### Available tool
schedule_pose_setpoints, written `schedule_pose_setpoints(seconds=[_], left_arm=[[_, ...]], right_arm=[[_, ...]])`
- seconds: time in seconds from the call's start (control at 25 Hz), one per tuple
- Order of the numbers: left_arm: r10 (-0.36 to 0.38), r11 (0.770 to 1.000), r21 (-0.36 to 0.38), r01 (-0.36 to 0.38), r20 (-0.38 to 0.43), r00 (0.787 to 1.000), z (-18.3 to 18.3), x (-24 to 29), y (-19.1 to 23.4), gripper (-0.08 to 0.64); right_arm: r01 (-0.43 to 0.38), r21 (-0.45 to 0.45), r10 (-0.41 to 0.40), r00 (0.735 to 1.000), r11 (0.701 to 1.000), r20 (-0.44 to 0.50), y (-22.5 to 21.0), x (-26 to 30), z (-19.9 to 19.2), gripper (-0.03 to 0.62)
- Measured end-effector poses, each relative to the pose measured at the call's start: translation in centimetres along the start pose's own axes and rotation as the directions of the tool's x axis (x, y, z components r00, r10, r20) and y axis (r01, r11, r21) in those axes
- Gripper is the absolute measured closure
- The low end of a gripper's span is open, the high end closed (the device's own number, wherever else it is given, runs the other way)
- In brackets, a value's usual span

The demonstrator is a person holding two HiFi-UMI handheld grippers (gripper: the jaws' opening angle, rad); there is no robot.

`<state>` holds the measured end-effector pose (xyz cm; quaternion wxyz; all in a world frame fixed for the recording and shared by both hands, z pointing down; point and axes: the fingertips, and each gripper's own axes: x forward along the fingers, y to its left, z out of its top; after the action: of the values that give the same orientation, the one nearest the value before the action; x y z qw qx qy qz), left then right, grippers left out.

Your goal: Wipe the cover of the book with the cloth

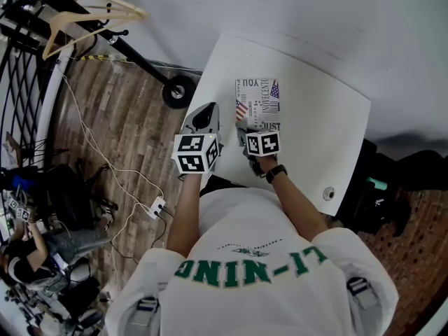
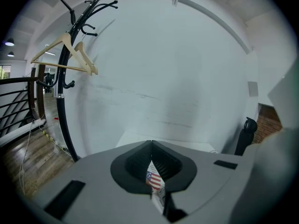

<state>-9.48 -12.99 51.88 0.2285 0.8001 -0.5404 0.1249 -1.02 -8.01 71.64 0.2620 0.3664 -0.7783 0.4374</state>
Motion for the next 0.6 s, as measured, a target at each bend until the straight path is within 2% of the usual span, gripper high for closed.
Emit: schedule_pose_setpoints(seconds=[0.2, 0.36, 0.48, 0.6], left_arm=[[0.012, 1.000, -0.004, -0.012, -0.002, 1.000, -0.2, -0.3, 0.5, 0.552], [0.008, 1.000, -0.003, -0.008, -0.004, 1.000, -0.3, -0.2, 0.3, 0.552], [0.000, 1.000, 0.000, 0.000, -0.006, 1.000, -0.3, -0.1, 0.1, 0.552], [-0.006, 1.000, 0.003, 0.006, -0.003, 1.000, -0.2, -0.1, -0.1, 0.552]], right_arm=[[-0.021, -0.028, 0.020, 1.000, 0.999, -0.017, 0.4, 0.6, -0.8, 0.554], [0.006, 0.009, -0.006, 1.000, 1.000, 0.001, -1.7, -0.9, -0.9, 0.554], [0.045, 0.061, -0.047, 0.998, 0.997, 0.034, -4.6, -3.0, -1.1, 0.554], [0.126, 0.113, -0.133, 0.989, 0.986, 0.057, -8.3, -5.8, -1.3, 0.554]])
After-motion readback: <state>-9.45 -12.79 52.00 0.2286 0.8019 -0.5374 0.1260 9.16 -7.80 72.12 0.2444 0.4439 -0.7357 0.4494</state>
